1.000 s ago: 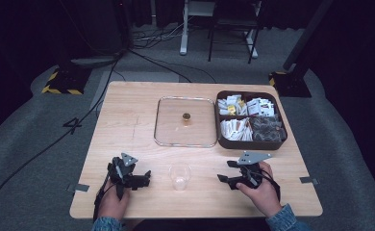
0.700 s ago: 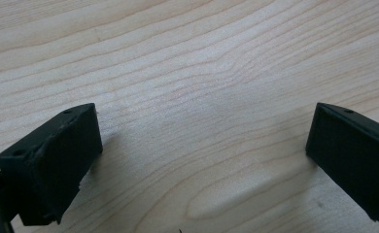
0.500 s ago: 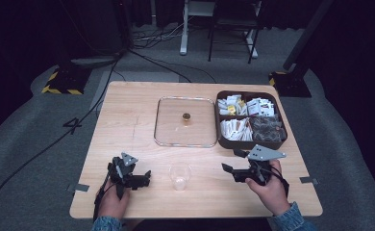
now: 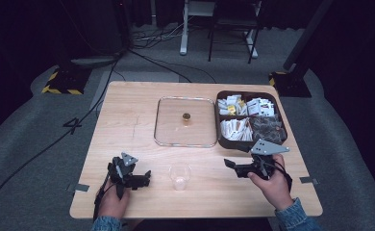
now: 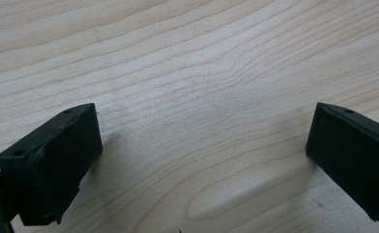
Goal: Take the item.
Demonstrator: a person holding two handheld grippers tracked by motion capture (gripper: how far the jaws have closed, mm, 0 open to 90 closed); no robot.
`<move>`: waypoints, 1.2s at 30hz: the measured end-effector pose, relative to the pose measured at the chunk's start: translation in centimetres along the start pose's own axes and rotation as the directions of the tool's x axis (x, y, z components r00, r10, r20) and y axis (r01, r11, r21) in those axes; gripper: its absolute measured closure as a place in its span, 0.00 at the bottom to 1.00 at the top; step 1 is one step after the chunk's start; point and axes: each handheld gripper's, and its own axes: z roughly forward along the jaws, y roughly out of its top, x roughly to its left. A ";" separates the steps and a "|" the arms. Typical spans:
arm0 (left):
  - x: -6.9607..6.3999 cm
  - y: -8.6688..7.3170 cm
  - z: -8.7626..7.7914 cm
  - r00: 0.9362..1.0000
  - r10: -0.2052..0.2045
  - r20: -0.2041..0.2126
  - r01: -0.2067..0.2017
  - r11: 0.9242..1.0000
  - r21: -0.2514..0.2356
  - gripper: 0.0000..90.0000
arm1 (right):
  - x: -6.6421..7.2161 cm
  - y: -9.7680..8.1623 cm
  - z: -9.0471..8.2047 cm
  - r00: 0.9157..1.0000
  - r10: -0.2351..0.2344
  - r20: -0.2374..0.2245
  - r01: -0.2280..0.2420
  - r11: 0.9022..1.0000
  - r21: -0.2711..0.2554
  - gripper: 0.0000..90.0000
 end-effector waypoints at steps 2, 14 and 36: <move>0.0 0.0 0.0 1.000 0.004 0.003 -0.004 1.000 0.001 0.00 | -0.2 0.2 0.0 1.000 -0.019 0.000 0.019 1.000 0.013 0.24; 0.0 0.1 0.1 1.000 0.005 0.007 -0.005 1.000 -0.002 0.00 | -5.3 1.5 -0.4 1.000 -0.022 0.016 0.021 0.999 0.049 0.18; 0.0 0.1 0.1 1.000 0.006 0.006 -0.006 1.000 -0.002 0.00 | -13.4 2.6 -0.6 0.992 0.009 0.128 -0.022 0.994 0.105 0.19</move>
